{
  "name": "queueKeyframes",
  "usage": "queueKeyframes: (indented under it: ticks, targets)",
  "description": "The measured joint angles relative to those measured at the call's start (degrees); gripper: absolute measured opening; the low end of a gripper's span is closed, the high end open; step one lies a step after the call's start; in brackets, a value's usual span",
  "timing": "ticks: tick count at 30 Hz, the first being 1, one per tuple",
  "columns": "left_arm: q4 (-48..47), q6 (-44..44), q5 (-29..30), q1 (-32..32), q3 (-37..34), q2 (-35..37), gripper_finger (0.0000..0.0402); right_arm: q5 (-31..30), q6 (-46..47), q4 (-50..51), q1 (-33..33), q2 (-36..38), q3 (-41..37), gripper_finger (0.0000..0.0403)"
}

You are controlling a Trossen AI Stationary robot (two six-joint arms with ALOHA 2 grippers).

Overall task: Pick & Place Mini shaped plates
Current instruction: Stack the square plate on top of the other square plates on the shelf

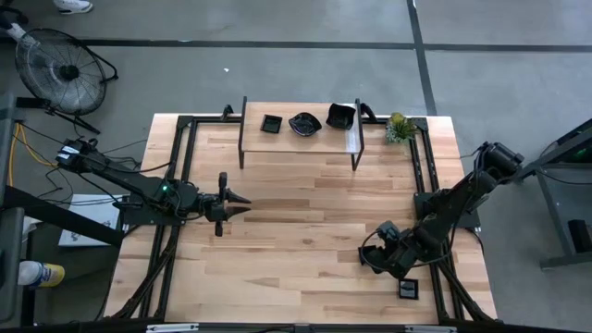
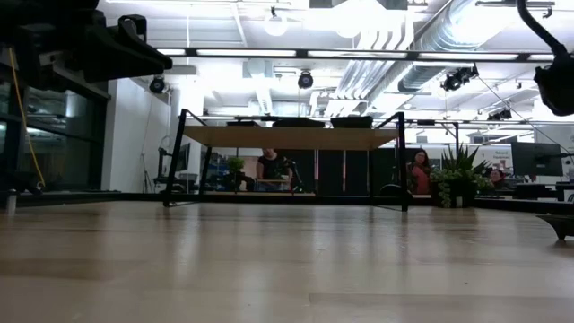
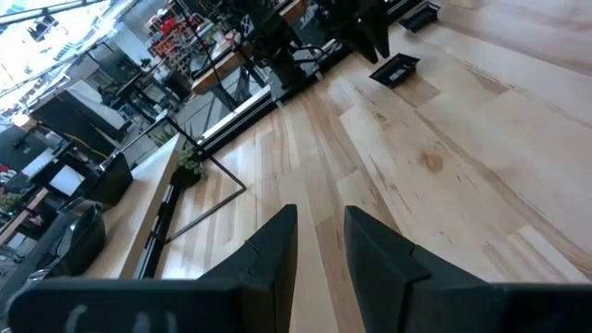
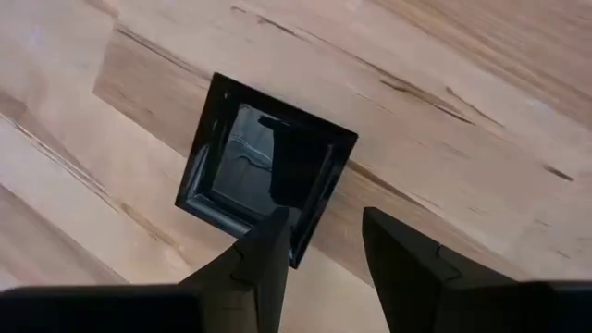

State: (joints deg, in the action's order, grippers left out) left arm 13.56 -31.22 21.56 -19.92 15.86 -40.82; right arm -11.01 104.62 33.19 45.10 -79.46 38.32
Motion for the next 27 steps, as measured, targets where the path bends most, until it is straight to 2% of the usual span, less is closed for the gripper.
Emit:
queueKeyframes:
  ticks: [10, 21, 27]
  targets:
    - [-0.21, 0.02, 0.00, 0.00, 0.00, -0.02, 0.0088, -3.52, 0.94, -0.10, -0.09, -0.09, -0.26, 0.0134]
    - [-0.46, 0.44, -0.02, 0.00, 0.00, -0.04, 0.0088, -1.94, 3.17, -0.29, -0.09, -5.00, -0.26, 0.0134]
    - [-1.09, 1.77, -0.04, 0.01, 0.00, -0.04, 0.0088, -1.82, 3.18, -0.37, -0.09, -5.25, -0.26, 0.0134]
